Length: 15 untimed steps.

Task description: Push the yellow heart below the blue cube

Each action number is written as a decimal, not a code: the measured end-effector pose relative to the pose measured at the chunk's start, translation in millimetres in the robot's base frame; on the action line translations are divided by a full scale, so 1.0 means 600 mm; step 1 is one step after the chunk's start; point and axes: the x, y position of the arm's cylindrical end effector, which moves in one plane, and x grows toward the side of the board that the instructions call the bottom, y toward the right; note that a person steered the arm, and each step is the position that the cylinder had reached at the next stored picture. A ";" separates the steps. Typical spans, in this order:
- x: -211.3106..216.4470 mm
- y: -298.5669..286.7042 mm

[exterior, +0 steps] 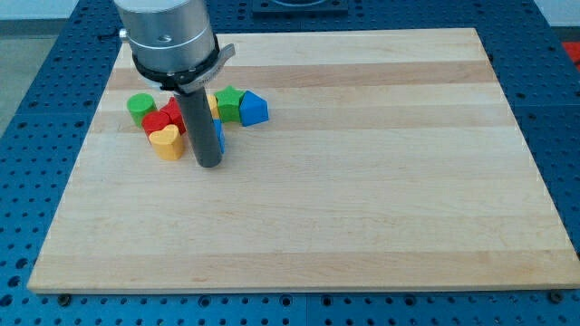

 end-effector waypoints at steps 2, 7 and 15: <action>-0.087 0.020; 0.011 -0.004; -0.075 -0.113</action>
